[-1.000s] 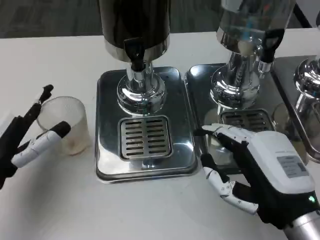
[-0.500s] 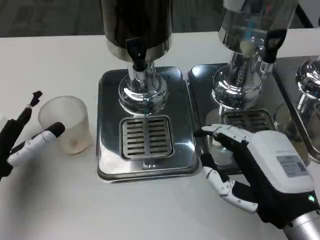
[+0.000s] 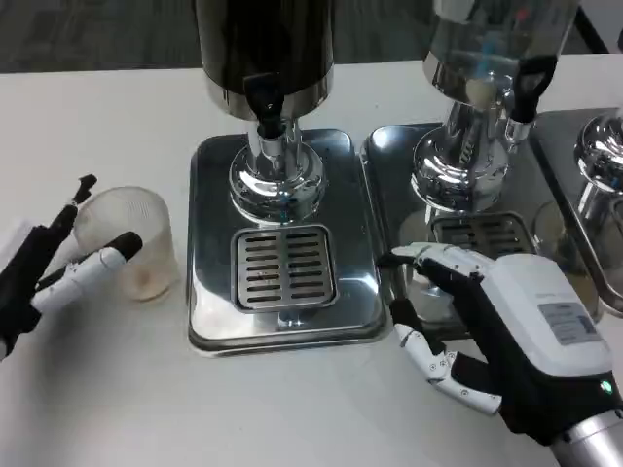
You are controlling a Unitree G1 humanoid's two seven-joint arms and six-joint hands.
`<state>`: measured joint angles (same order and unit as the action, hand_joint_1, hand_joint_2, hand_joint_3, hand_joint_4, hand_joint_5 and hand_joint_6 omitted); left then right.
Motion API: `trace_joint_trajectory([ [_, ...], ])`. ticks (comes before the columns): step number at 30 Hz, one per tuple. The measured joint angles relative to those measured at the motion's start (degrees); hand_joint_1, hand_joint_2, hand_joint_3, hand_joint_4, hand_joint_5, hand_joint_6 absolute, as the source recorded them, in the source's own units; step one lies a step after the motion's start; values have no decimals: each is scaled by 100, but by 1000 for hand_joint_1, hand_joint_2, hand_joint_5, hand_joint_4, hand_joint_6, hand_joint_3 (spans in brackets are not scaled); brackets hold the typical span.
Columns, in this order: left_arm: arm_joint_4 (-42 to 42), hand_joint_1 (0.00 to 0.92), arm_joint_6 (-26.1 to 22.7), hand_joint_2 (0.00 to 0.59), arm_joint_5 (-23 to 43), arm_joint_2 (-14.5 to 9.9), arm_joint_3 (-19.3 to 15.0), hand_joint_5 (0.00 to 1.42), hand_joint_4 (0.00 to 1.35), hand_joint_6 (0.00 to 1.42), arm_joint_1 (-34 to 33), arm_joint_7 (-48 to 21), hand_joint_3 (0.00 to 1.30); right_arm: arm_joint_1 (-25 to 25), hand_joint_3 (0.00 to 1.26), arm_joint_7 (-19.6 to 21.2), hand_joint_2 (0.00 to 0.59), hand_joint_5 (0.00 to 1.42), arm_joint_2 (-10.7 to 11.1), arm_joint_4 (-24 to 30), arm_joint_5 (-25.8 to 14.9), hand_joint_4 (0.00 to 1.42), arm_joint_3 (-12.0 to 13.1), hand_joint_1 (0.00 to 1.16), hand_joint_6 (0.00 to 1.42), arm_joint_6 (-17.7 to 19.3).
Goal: Grasp the cup under the faucet to collect the drink, then remove the cup.
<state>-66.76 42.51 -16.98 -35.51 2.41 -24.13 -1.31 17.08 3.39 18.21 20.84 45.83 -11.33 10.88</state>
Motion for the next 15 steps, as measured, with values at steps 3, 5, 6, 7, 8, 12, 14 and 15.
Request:
trace_joint_trajectory([
  [3, -54, 0, -48, 0, -139, 0, 119, 0, 0, 125, -113, 44, 0, -11, 369, -1, 482, 356, 2, 0, -2, 290, -16, 360, 479, -3],
  [5, -87, 4, -52, 0, -179, 0, 162, 0, 0, 126, -144, 89, 0, -18, 376, -2, 485, 365, 3, 0, -4, 295, -23, 389, 485, -5],
  [6, -106, 19, -59, 0, -191, -1, 193, 0, 0, 128, -156, 127, 0, -25, 378, -3, 485, 366, 3, 0, -7, 294, -24, 392, 485, -8],
  [7, -124, 23, -60, 0, -203, -1, 219, 0, 0, 129, -169, 152, 0, -35, 379, -3, 485, 367, 3, 0, -10, 294, -26, 393, 486, -9],
  [8, -140, 36, -63, 0, -225, -1, 245, 0, 0, 138, -185, 177, 0, -44, 380, -3, 485, 367, 3, -1, -12, 294, -28, 394, 486, -10],
  [12, -172, 86, -65, 0, -384, -10, 354, 0, 0, 158, -248, 313, 0, -71, 382, -24, 485, 367, 5, -1, -15, 300, -53, 398, 487, -11],
  [14, -186, 113, -65, 2, -408, -10, 388, 0, 0, 161, -262, 375, 0, -71, 383, -37, 485, 373, 11, -1, -15, 303, -54, 401, 504, -11],
  [15, -190, 118, -66, 3, -429, -11, 422, 0, 0, 162, -263, 426, 0, -71, 389, -43, 485, 380, 16, -1, -17, 307, -54, 403, 507, -11],
])
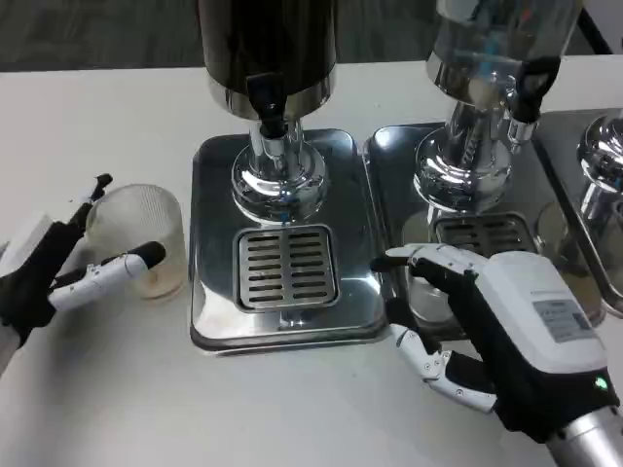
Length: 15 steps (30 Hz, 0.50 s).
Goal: Grasp the cup under the faucet to collect the drink, then remove the cup.
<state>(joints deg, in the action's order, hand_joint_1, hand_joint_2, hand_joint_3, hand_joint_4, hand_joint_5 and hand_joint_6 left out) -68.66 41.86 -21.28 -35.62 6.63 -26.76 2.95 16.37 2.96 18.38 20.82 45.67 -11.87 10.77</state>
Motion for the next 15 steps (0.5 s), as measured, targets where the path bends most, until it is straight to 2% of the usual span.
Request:
trace_joint_trajectory([
  [6, -7, 189, 0, 18, -187, -10, 141, 42, 0, 214, -5, 341, 0, 1, 392, -3, 484, 383, 19, 0, -18, 320, 6, 425, 512, 0],
  [15, -71, 213, 136, 49, -385, 2, 344, 193, 0, 349, -5, 917, 0, 4, 422, -12, 476, 393, 18, 0, -47, 328, 3, 434, 516, -1],
])
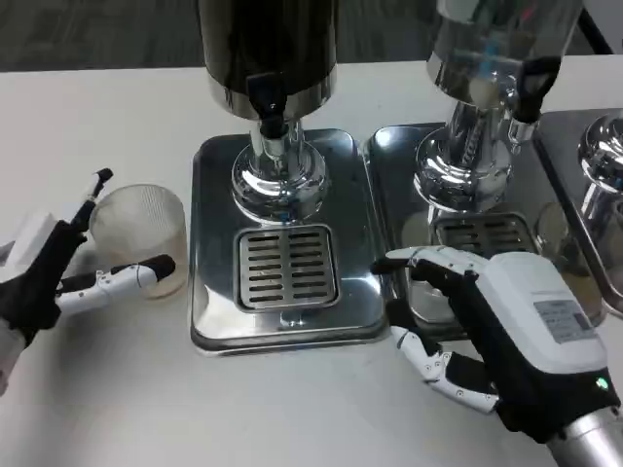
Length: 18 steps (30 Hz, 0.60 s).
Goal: Grasp the cup under the faucet to collect the drink, then remove the cup.
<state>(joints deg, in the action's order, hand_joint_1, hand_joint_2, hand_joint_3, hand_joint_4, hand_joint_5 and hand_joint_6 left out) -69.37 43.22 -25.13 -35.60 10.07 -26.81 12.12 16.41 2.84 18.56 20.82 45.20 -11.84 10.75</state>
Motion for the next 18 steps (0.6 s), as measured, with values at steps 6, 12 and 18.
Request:
trace_joint_trajectory([
  [6, -132, 221, 102, 62, -4, 48, 51, 419, 15, 594, -2, 112, 0, 8, 441, -75, 475, 399, 1, 0, -60, 345, 3, 436, 516, -10],
  [12, -208, 220, 99, 88, 8, 98, 49, 502, 95, 702, -44, 119, 18, 31, 450, -129, 475, 399, 2, 16, -88, 355, 14, 436, 517, -11],
  [18, -231, 220, 98, 115, 60, 190, 18, 630, 205, 851, -50, 166, 176, 60, 454, -196, 483, 407, 20, 54, -176, 369, 50, 430, 517, -25],
])
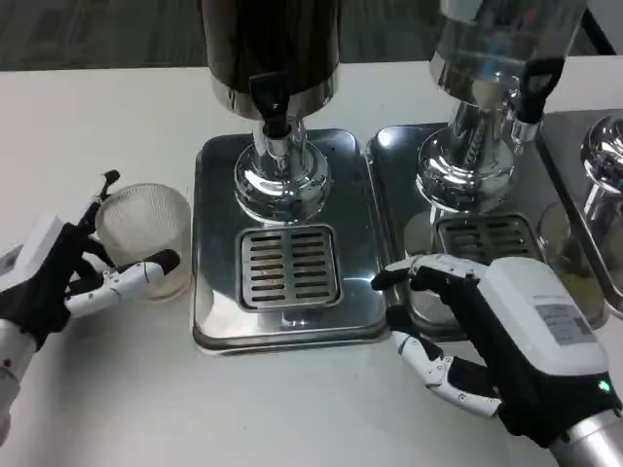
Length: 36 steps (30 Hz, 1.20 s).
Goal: Grasp the cup under the faucet to collect the drink, then remove the cup.
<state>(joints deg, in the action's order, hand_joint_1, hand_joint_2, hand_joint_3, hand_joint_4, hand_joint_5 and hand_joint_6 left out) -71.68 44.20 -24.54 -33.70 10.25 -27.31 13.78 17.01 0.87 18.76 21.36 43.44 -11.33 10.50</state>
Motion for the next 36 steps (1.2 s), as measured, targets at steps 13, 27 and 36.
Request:
trace_joint_trajectory([
  [13, -3, 218, 43, 169, 34, 91, -26, 906, 496, 1177, 76, 332, 452, -67, 455, -185, 485, 414, 34, 86, -110, 385, 74, 420, 537, -8],
  [27, 41, 209, 320, 167, -63, 94, -31, 935, 511, 1207, 281, 796, 467, -76, 455, -222, 485, 414, 22, 86, -126, 399, 76, 416, 540, -17],
  [36, 258, 209, 752, 167, -48, -62, -251, 939, 526, 1213, 433, 948, 476, -76, 455, -221, 485, 407, -18, 85, -168, 399, 77, 414, 519, -17],
])
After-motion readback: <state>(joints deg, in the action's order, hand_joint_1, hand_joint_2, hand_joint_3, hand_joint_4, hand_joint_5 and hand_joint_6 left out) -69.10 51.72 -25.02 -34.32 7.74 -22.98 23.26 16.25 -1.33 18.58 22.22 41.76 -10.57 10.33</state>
